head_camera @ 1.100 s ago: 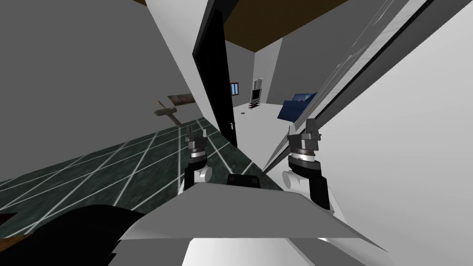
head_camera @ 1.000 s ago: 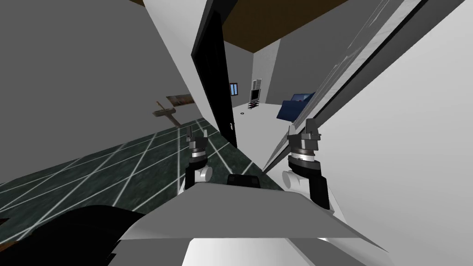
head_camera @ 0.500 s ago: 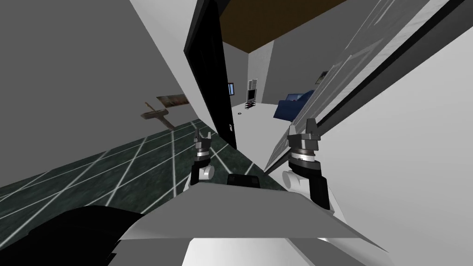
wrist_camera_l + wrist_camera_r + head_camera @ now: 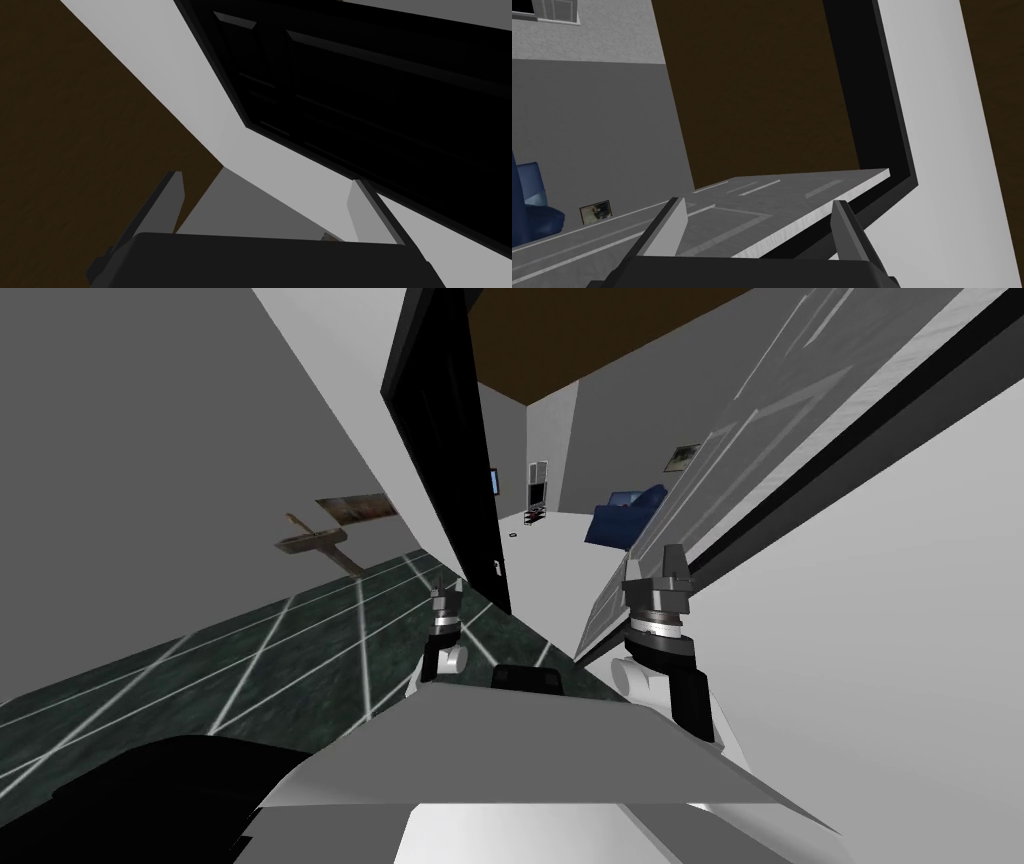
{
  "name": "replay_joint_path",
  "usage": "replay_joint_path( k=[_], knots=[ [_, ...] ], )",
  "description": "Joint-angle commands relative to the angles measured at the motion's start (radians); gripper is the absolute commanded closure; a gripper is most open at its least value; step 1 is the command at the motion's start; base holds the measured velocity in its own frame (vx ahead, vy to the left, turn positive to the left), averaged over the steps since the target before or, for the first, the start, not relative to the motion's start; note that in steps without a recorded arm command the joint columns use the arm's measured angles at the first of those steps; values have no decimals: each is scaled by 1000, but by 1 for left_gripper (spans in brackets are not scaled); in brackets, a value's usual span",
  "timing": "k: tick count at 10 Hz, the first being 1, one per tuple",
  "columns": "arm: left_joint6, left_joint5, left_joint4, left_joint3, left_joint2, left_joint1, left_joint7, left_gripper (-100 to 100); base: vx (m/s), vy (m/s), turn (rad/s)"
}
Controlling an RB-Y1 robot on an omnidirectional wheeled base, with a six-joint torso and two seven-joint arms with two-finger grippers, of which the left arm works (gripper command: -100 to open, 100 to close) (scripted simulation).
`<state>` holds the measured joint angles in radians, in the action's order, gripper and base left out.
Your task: Push the door open
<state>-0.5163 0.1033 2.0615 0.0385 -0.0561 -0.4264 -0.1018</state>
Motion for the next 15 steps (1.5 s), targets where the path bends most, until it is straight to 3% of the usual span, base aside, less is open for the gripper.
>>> replay_joint_path(
  k=[1, 15],
  knots=[
    [-9, 0, -48, -6, -7, 18, 3, -100, 75, 109, -127],
    [-87, -28, -468, -17, -18, 171, 57, -100, 66, 120, -155]
  ],
)
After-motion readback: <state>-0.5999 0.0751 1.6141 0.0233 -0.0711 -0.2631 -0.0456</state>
